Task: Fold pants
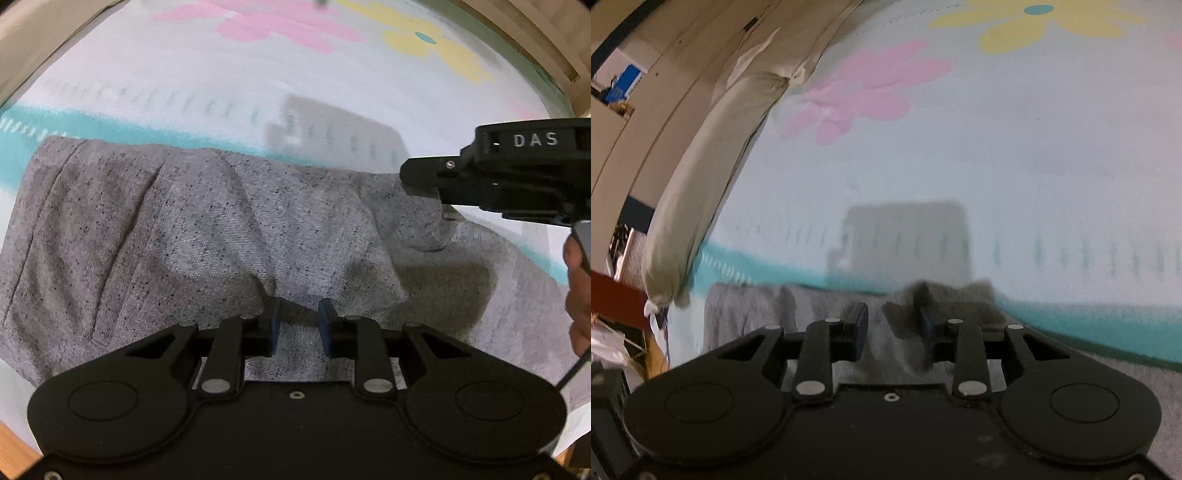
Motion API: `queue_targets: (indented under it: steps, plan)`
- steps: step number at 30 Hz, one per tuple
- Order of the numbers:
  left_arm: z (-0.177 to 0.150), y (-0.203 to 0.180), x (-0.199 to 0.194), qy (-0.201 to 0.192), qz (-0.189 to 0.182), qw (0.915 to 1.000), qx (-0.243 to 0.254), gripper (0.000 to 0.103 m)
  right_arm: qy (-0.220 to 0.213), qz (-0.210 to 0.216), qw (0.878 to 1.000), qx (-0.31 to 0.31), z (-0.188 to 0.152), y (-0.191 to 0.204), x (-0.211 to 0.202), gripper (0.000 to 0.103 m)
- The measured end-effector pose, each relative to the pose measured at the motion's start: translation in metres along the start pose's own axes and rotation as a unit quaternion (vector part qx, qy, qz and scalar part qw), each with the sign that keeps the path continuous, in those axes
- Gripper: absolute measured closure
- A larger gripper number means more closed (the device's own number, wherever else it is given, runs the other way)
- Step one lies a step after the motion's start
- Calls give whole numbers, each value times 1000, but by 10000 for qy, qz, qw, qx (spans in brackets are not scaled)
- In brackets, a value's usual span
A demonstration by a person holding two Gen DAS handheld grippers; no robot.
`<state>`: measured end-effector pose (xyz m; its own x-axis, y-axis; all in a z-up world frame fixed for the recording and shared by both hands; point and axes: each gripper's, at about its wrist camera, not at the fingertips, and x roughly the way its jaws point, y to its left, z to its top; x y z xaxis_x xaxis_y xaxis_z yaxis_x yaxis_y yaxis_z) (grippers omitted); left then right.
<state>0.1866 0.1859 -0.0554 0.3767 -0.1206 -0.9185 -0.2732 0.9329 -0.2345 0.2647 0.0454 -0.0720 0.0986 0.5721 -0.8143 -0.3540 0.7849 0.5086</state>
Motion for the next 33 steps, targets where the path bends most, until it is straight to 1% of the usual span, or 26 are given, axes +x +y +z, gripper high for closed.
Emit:
queue_targets:
  steps: [2,7,9,10,11,12,13,14,16,19,21,23,25,28,30,32,33]
  plan:
    - [1,4,1,9,-13,10000,-11,69,62,-2,10000,33,2,-1,5,69]
    - [1,8,5,-22,11,10000,77,69,570,138,9979,266,-4,-3,28,69]
    - [0,6,4,-38,32,9999,112,69,596,75,9980,194,-8,1,32,70]
    - [-1,6,4,-50,45,9999,137,69,587,43,9982,124,-8,2,31,74]
    - [-2,4,3,-57,59,9999,151,69,511,18,9987,36,-8,5,29,100]
    - [-3,4,3,-71,67,9998,148,69,263,27,9995,-152,-5,10,21,99]
    - [-6,3,4,-116,73,9998,135,69,-102,-26,9989,-455,0,20,13,99]
    - [-8,2,5,-156,101,9997,161,69,-287,-2,9976,-635,5,29,9,99]
    - [-13,-5,5,-236,220,9988,369,69,-270,49,9983,-519,16,35,9,99]
    - [-20,-13,5,-314,365,9970,603,69,-200,-184,9979,-590,19,36,22,99]
    - [-24,-15,7,-341,387,9967,626,69,-185,-267,9985,-439,21,32,30,99]
    - [-27,-17,8,-380,395,9962,674,69,-196,-384,9979,-490,21,31,37,99]
    - [-30,-18,8,-411,413,9957,719,69,-118,-470,9975,-517,24,29,48,99]
    - [-37,-18,6,-375,425,9956,748,69,-51,-625,9967,-523,25,26,66,99]
    - [-46,-17,3,-340,428,9951,829,69,-34,-646,9966,-508,26,24,74,99]
    - [-53,-17,1,-290,424,9941,951,69,15,-593,9972,-457,29,21,73,97]
    - [-56,-17,0,-253,421,9936,1015,69,-52,-606,9973,-405,31,20,68,97]
